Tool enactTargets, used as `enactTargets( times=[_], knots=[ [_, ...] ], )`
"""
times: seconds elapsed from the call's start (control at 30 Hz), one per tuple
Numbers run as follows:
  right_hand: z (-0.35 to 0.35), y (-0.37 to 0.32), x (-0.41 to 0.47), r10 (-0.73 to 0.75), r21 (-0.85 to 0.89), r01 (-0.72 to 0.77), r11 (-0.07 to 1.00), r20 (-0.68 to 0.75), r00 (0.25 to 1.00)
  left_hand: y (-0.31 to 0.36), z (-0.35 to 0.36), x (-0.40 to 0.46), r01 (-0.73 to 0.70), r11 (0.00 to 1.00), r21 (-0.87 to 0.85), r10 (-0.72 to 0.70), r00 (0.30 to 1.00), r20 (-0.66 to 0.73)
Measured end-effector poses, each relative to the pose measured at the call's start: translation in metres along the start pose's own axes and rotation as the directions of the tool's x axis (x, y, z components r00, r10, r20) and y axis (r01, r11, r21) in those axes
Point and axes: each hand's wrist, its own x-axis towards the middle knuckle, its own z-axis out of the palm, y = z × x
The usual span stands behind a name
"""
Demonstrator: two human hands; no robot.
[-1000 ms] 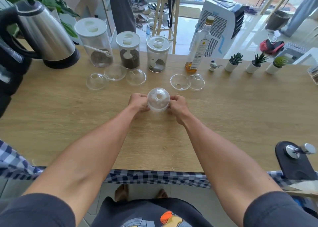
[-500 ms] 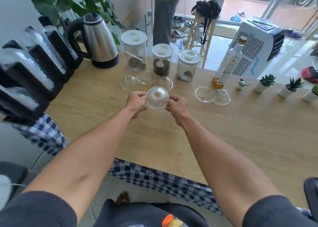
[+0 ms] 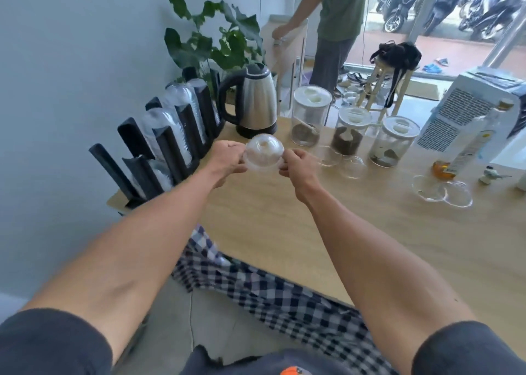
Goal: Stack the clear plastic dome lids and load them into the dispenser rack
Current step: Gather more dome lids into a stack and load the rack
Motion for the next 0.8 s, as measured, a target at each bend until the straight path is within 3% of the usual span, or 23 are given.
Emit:
enactTargets(
  times=[0.37, 0.5, 0.8],
  knots=[
    [0.172, -0.053, -0.049, -0.095, 0.081, 0.095, 0.992, -0.003, 0.996, 0.045, -0.192, 0.017, -0.132, 0.991, 0.008, 0.131, 0.989, 0.073],
    [0.217, -0.063, -0.057, -0.110, 0.128, 0.103, 0.986, 0.054, 0.992, 0.050, -0.242, 0.023, -0.113, 0.994, 0.012, 0.112, 0.992, 0.059],
    [0.277, -0.050, -0.069, -0.068, 0.062, 0.063, 0.996, 0.084, 0.994, 0.024, -0.320, 0.037, -0.058, 0.986, 0.157, 0.051, 0.998, 0.047]
  ],
)
